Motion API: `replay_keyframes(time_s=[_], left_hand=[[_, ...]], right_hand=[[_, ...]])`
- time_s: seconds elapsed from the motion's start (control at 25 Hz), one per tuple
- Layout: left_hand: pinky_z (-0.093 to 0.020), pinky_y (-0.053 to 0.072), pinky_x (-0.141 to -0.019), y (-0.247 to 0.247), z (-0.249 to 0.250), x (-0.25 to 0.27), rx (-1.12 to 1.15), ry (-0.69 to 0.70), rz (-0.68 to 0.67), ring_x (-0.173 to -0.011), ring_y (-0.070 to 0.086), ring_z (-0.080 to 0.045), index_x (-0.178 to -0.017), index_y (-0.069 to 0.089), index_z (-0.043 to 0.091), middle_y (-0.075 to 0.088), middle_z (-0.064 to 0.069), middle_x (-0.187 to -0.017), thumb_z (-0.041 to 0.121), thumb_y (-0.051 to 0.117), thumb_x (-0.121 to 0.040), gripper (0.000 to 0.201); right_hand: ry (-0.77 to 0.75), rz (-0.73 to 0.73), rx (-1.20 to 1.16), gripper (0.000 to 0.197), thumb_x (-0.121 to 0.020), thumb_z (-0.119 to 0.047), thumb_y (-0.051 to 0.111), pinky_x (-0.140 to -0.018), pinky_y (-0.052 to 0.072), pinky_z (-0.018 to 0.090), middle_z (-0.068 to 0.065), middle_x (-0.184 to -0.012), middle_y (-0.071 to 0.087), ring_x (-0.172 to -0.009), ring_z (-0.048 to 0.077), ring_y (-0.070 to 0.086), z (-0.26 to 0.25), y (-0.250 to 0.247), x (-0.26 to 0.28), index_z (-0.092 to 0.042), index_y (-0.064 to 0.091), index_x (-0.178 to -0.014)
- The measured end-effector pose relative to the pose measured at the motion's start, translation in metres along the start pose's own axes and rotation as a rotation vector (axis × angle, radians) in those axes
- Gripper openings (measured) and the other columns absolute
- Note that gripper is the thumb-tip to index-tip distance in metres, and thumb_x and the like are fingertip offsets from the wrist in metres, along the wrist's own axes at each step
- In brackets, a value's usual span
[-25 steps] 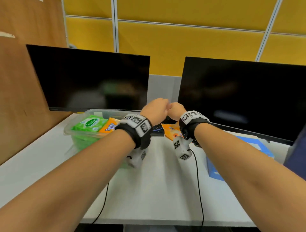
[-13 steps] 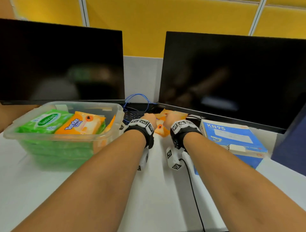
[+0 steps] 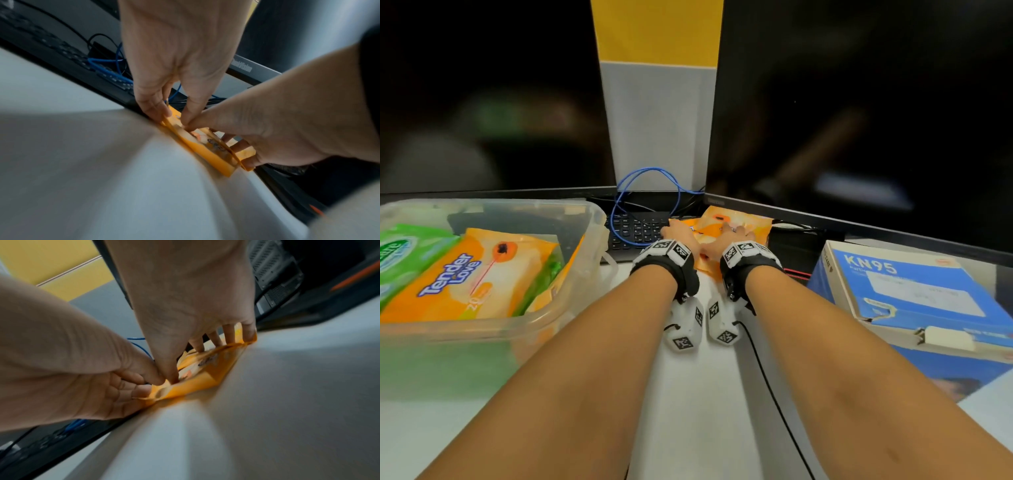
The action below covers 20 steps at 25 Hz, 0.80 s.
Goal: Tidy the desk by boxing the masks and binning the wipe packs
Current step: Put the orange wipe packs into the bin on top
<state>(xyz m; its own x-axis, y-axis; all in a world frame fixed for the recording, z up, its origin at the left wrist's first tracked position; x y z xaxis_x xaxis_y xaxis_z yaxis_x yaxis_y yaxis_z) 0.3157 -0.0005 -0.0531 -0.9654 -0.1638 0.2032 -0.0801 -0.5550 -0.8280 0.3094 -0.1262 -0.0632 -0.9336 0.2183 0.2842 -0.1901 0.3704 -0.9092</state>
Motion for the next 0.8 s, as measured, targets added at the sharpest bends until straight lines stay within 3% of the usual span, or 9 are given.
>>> replay_keyframes(time_s=[0.16, 0.28, 0.32, 0.4, 0.44, 0.52, 0.6, 0.68, 0.8], left_hand=[[-0.029, 0.046, -0.080, -0.001, -0.004, 0.005, -0.089, 0.067, 0.006, -0.109, 0.060, -0.029, -0.112, 0.060, -0.001, 0.062, -0.011, -0.113, 0.011, 0.052, -0.094, 0.023], [-0.026, 0.042, -0.060, -0.003, -0.011, 0.015, -0.149, 0.067, -0.001, -0.070, 0.056, -0.021, -0.076, 0.056, 0.006, 0.055, -0.006, -0.079, 0.011, 0.053, -0.093, 0.018], [-0.027, 0.043, -0.059, -0.003, -0.013, 0.021, -0.173, 0.068, -0.011, -0.065, 0.053, -0.019, -0.071, 0.052, 0.007, 0.055, -0.008, -0.079, 0.012, 0.054, -0.092, 0.021], [-0.032, 0.051, -0.077, -0.003, -0.016, 0.036, -0.233, 0.078, -0.038, -0.089, 0.060, -0.024, -0.091, 0.060, 0.005, 0.061, -0.014, -0.104, 0.017, 0.057, -0.090, 0.012], [-0.032, 0.050, -0.085, 0.000, -0.019, 0.042, -0.274, 0.079, -0.065, -0.101, 0.060, -0.026, -0.102, 0.061, 0.005, 0.060, -0.013, -0.111, 0.020, 0.059, -0.091, 0.020], [-0.027, 0.048, -0.079, 0.003, -0.027, 0.059, -0.301, 0.091, -0.106, -0.094, 0.057, -0.022, -0.094, 0.060, 0.007, 0.059, -0.006, -0.091, 0.024, 0.062, -0.089, 0.018], [-0.025, 0.046, -0.072, 0.001, -0.036, 0.079, -0.284, 0.092, -0.121, -0.085, 0.053, -0.020, -0.075, 0.052, 0.010, 0.053, -0.004, -0.077, 0.025, 0.067, -0.085, 0.023], [-0.029, 0.048, -0.076, 0.000, -0.045, 0.100, -0.260, 0.108, -0.124, -0.086, 0.056, -0.023, -0.082, 0.056, 0.011, 0.055, -0.006, -0.086, 0.024, 0.070, -0.082, 0.019], [-0.029, 0.049, -0.078, 0.002, -0.057, 0.131, -0.276, 0.106, -0.151, -0.097, 0.061, -0.026, -0.095, 0.061, 0.006, 0.060, -0.008, -0.092, 0.018, 0.064, -0.085, 0.016]], right_hand=[[-0.088, -0.028, 0.131, 0.084, -0.077, -0.055, 0.061, -0.101, 0.037, 0.051, 0.009, -0.154, 0.022, -0.138, 0.039, 0.028, -0.009, -0.006, 0.010, -0.030, 0.026, -0.149], [-0.108, -0.008, 0.227, 0.074, -0.076, -0.052, 0.064, -0.084, 0.044, 0.041, 0.010, -0.147, 0.035, -0.125, 0.035, 0.046, -0.014, -0.009, 0.025, -0.029, 0.039, -0.142], [-0.109, -0.022, 0.240, 0.068, -0.078, -0.050, 0.063, -0.074, 0.044, 0.036, 0.009, -0.144, 0.041, -0.121, 0.033, 0.051, -0.012, -0.009, 0.032, -0.028, 0.043, -0.140], [-0.125, -0.050, 0.276, 0.055, -0.081, -0.045, 0.063, -0.056, 0.040, 0.027, 0.007, -0.131, 0.057, -0.104, 0.028, 0.061, -0.011, -0.007, 0.047, -0.025, 0.054, -0.131], [-0.122, -0.061, 0.280, 0.051, -0.078, -0.042, 0.065, -0.053, 0.040, 0.026, 0.007, -0.123, 0.062, -0.091, 0.027, 0.063, -0.009, -0.005, 0.056, -0.025, 0.058, -0.126], [-0.115, -0.093, 0.291, 0.055, -0.064, -0.039, 0.069, -0.064, 0.051, 0.030, 0.005, -0.112, 0.067, -0.076, 0.025, 0.062, -0.012, 0.001, 0.073, -0.028, 0.062, -0.118], [-0.122, -0.141, 0.323, 0.070, -0.051, -0.044, 0.073, -0.076, 0.055, 0.039, 0.004, -0.105, 0.069, -0.080, 0.026, 0.065, -0.012, 0.010, 0.081, -0.031, 0.062, -0.119], [-0.153, -0.190, 0.379, 0.077, -0.046, -0.051, 0.076, -0.081, 0.055, 0.042, 0.005, -0.106, 0.069, -0.086, 0.028, 0.066, -0.009, 0.015, 0.098, -0.028, 0.063, -0.119], [-0.221, -0.188, 0.444, 0.061, -0.053, -0.050, 0.074, -0.081, 0.056, 0.039, 0.002, -0.098, 0.069, -0.083, 0.023, 0.066, -0.004, 0.017, 0.142, -0.023, 0.067, -0.107]])
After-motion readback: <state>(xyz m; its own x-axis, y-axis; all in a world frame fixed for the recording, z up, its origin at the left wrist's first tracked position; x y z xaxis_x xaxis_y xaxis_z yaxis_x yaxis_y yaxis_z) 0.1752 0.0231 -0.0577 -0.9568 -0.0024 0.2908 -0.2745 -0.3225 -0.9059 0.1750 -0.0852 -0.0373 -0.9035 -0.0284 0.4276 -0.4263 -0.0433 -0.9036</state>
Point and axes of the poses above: each hand's wrist, its own x-axis away from the middle knuckle, its own y-axis out of the palm, z = x × y, the point moved 7 cm from there along -x, towards the middle knuckle
